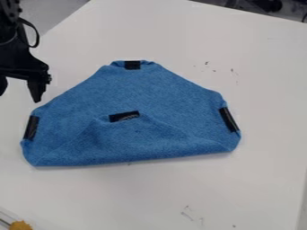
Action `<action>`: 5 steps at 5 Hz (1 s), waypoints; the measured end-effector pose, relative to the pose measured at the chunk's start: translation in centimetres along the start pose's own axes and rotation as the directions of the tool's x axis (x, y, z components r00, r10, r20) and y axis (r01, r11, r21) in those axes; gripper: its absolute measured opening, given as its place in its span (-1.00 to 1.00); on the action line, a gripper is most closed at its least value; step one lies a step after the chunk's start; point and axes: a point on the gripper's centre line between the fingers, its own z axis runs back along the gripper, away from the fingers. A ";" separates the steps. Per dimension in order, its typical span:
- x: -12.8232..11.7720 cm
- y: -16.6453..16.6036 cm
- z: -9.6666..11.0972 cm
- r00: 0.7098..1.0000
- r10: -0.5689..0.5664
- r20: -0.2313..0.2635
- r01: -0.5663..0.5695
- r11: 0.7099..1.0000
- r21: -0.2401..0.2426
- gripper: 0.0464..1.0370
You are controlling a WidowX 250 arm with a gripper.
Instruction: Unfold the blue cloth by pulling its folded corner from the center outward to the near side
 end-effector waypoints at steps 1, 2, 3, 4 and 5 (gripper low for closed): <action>-0.4 -0.3 -0.6 1.000 0.001 -0.026 -0.001 1.000 -0.009 0.93; -0.4 -2.8 -0.2 0.999 0.008 -0.038 -0.010 0.999 -0.050 0.93; -0.1 -6.0 1.1 1.000 0.006 0.007 -0.005 0.996 -0.088 0.93; 0.0 -9.3 1.0 0.999 -0.014 0.037 0.020 0.989 -0.150 0.93; 0.4 -12.7 -0.1 0.996 -0.078 0.035 0.083 0.977 -0.197 0.93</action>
